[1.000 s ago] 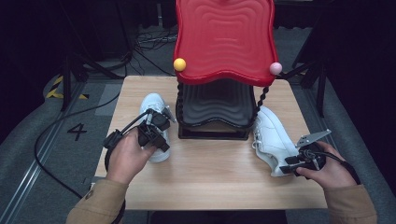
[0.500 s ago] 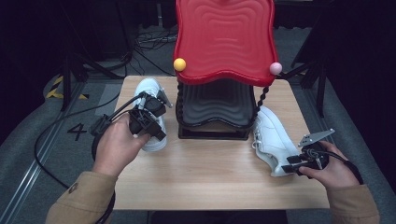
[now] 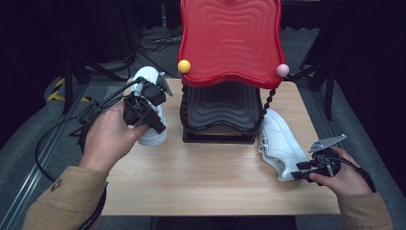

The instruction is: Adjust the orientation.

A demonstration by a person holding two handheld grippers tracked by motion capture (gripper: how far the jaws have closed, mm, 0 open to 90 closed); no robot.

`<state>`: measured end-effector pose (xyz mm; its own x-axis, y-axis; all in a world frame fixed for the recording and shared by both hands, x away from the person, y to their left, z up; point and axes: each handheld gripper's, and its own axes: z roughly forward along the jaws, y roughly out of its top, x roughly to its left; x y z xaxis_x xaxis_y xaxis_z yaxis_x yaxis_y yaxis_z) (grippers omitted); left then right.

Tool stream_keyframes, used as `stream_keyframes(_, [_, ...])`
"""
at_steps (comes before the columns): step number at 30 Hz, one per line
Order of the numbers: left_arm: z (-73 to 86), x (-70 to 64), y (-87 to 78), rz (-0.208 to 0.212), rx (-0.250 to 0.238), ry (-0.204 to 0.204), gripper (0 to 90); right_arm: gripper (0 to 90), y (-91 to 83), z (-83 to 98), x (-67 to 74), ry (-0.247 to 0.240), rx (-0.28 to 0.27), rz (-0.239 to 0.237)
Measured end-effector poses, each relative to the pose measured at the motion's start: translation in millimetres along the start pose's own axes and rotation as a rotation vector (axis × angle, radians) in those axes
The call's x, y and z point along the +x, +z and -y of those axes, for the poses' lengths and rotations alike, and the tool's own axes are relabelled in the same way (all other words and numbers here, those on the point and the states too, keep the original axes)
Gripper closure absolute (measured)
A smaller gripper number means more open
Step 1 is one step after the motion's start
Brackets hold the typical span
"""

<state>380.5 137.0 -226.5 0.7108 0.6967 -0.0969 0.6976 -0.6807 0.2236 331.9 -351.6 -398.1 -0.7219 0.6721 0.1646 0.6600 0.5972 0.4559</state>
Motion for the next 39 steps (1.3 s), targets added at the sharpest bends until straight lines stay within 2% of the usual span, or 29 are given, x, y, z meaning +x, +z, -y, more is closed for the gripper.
stream_keyframes(2, [-3.3,-1.6,-11.2,-0.006,-0.012,0.002,78.5,53.5,-0.6,1.7,0.0,0.004,-0.001,0.002])
stream_keyframes(3, [-3.3,-1.6,-11.2,-0.006,-0.012,0.002,78.3,53.5,-0.6,1.7,0.0,0.004,-0.001,0.002])
stream_keyframes(8, [-11.5,-8.3,-31.4,-0.035,-0.014,0.016,78.2,53.5,-2.5,5.4,0.3,0.014,-0.005,0.002])
stream_keyframes(13, [-19.2,-13.8,-53.9,-0.051,-0.049,0.029,78.2,53.6,-4.5,9.4,-0.5,0.020,-0.008,0.003])
stream_keyframes(20, [-33.2,-20.9,-74.5,-0.090,-0.066,0.048,78.2,53.8,-7.2,11.2,-0.3,0.020,-0.013,0.004])
stream_keyframes(25, [-42.7,-24.0,-87.3,-0.096,-0.091,0.051,78.2,53.9,-7.8,12.7,0.1,0.021,-0.014,0.003])
stream_keyframes(26, [-47.9,-25.5,-92.6,-0.114,-0.095,0.055,78.2,53.9,-7.6,13.1,-0.1,0.021,-0.014,0.002])
stream_keyframes(34, [-64.4,-30.4,-109.1,-0.166,-0.079,0.071,78.1,54.3,-7.7,13.6,-1.4,0.019,-0.019,0.006])
stream_keyframes(35, [-67.9,-32.1,-113.7,-0.181,-0.090,0.073,78.1,54.4,-6.7,13.1,-0.8,0.018,-0.017,-0.004])
stream_keyframes(39, [-72.2,-32.9,-121.9,-0.183,-0.117,0.077,78.2,54.4,-5.9,12.9,-0.1,0.014,-0.017,-0.002])
